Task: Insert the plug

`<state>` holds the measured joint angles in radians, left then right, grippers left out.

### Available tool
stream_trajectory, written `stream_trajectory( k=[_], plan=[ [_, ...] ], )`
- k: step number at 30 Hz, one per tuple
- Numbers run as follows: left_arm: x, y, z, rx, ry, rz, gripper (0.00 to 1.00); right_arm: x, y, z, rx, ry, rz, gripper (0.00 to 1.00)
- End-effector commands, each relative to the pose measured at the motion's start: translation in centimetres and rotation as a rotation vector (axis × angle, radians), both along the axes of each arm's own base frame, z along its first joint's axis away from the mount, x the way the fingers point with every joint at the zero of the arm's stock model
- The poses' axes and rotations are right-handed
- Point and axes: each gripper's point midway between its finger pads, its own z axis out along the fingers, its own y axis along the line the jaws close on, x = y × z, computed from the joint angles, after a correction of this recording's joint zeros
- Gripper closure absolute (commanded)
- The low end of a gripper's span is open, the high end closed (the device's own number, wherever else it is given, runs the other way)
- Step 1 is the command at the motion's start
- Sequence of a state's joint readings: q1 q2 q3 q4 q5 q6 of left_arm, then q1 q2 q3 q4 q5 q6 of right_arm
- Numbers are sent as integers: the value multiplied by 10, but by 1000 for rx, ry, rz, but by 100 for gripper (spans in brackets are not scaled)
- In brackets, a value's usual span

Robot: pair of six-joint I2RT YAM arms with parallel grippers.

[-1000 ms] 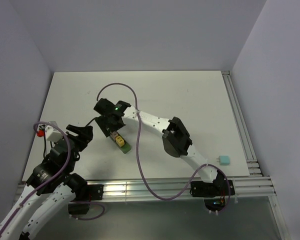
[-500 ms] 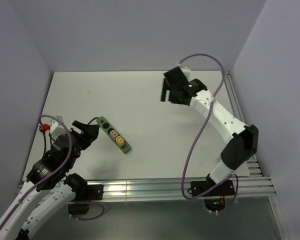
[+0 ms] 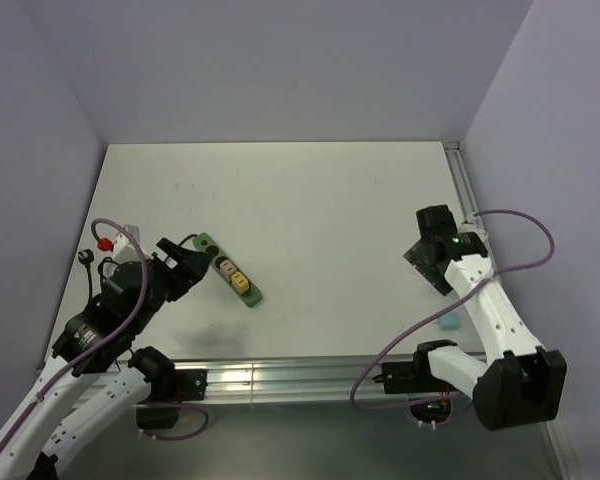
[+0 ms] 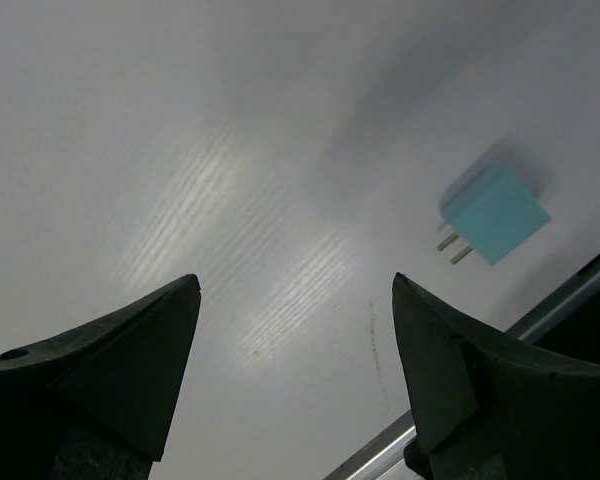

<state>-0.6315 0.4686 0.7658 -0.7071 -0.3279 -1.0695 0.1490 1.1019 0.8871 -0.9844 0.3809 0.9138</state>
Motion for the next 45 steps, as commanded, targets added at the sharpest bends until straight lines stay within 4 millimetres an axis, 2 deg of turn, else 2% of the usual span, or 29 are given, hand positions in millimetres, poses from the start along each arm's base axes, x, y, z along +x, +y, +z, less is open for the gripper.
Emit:
stream_trajectory(
  k=[1,3,4,7,12,15,19,25,27,31,40,43,45],
  plan=[
    [1,-6,-7,2,34,-21,17,-21,-35,-1,-30,-17,-205,16],
    [1,-4,-11,22,69,-3,16,-36,-46,-7,-63,36,-204,14],
    [2,-5,-15,40,87,-10,16,-46,-60,-11,-91,52,-244,5],
    [2,-13,-15,53,99,-50,17,-47,-67,-12,-58,46,-263,0],
    [2,-17,-10,69,93,-86,17,-60,-66,-32,15,150,-343,0],
    [2,-16,-7,83,85,-93,18,-59,-56,-50,81,153,-358,0],
    [1,-14,-3,106,79,-99,18,-70,-50,-79,118,231,-388,0],
    [3,-4,-3,137,73,-58,15,-71,-54,-95,106,267,-441,2],
    [3,-2,-5,155,82,-51,15,-71,-59,-96,81,277,-465,7],
    [3,-1,1,161,73,-56,15,-70,-65,-96,62,280,-486,9],
    [2,-1,3,174,66,-67,15,-79,-79,-91,46,294,-587,9],
    [2,-3,5,166,57,-74,15,-78,-83,-93,31,284,-605,16],
    [2,-4,5,160,56,-78,15,-79,-84,-96,28,298,-614,26]
  ],
)
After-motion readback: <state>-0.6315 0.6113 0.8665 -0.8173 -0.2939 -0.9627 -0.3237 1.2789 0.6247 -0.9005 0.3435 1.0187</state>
